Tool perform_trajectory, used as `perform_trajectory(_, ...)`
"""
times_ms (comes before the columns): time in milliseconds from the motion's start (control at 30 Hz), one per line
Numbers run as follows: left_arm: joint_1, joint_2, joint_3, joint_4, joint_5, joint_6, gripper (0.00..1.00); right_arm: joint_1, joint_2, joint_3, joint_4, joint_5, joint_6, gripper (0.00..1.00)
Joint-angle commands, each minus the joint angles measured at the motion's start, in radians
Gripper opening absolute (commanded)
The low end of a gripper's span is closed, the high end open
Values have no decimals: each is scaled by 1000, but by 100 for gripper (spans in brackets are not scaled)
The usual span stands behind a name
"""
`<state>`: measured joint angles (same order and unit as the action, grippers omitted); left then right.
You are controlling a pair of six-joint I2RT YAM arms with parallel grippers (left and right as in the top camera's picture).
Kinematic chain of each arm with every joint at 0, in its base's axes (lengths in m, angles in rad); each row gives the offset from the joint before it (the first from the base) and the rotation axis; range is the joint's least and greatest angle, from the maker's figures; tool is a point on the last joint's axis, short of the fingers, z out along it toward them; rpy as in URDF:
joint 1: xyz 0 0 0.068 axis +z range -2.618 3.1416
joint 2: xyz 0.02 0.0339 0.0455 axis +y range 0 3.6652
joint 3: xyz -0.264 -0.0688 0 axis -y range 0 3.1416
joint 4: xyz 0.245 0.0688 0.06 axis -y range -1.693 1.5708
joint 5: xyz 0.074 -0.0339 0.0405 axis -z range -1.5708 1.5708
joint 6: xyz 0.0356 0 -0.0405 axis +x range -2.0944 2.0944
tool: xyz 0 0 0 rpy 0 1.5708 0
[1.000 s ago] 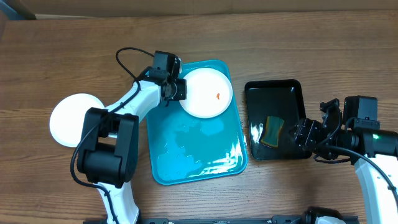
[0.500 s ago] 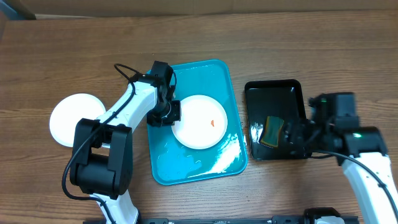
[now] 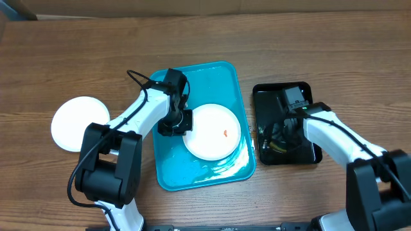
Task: Clean dirty plates on tray and stack at the side
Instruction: 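Grasp the sponge in the black tray with the right gripper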
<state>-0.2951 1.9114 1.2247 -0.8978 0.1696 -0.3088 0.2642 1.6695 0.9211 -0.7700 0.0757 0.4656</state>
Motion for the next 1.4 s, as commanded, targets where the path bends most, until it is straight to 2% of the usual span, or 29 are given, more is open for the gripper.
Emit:
perform_trajectory(0,-6,-21,-19,7,0,-10,5,-1,3,27,16,37,10,4)
perform_trajectory(233,-6,-21,-19,16,0,-10,4,-1,-117,156,-100,58,-28,4)
perform_trajectory(267,-6,-21,-19,16,0,-10,4,-1,-132,161,-109,58,-27,7)
perform_trajectory(300,-6,-21,-19,16,0,-10,4,-1,-143,161,-114,50,-27,17)
perform_trajectory(333,-6,-21,-19,16,0,-10,4,-1,-146,160,-122,41,-27,33)
perform_trajectory(367,-6,-21,-19,17,0,-10,4,-1,-145,159,-129,32,-27,36)
perform_trajectory(433,-6,-21,-19,18,0,-10,4,-1,-136,142,-127,24,-22,37)
perform_trajectory(533,-6,-21,-19,21,0,-10,4,-1,-110,90,-67,24,-19,46)
perform_trajectory(667,-6,-21,-19,19,-2,-9,4,-1,-74,25,56,17,-20,48)
perform_trajectory(767,-6,-21,-19,20,-1,-10,4,-3,-48,3,124,19,-19,46)
perform_trajectory(867,-6,-21,-19,21,-1,-10,4,-2,-19,1,151,16,-19,34)
perform_trajectory(933,-6,-21,-19,20,-1,-10,4,-2,11,1,166,16,-19,33)
perform_trajectory(1000,-6,-21,-19,21,-1,-10,4,-2,50,1,171,16,-20,8)
perform_trajectory(1033,-6,-21,-19,21,-1,-10,4,-2,56,1,170,16,-20,4)
perform_trajectory(1167,-6,-21,-19,26,1,-21,4,-2,31,25,113,8,-23,4)
perform_trajectory(1367,-6,-21,-19,73,49,-81,4,1,-136,96,-15,-27,-49,4)
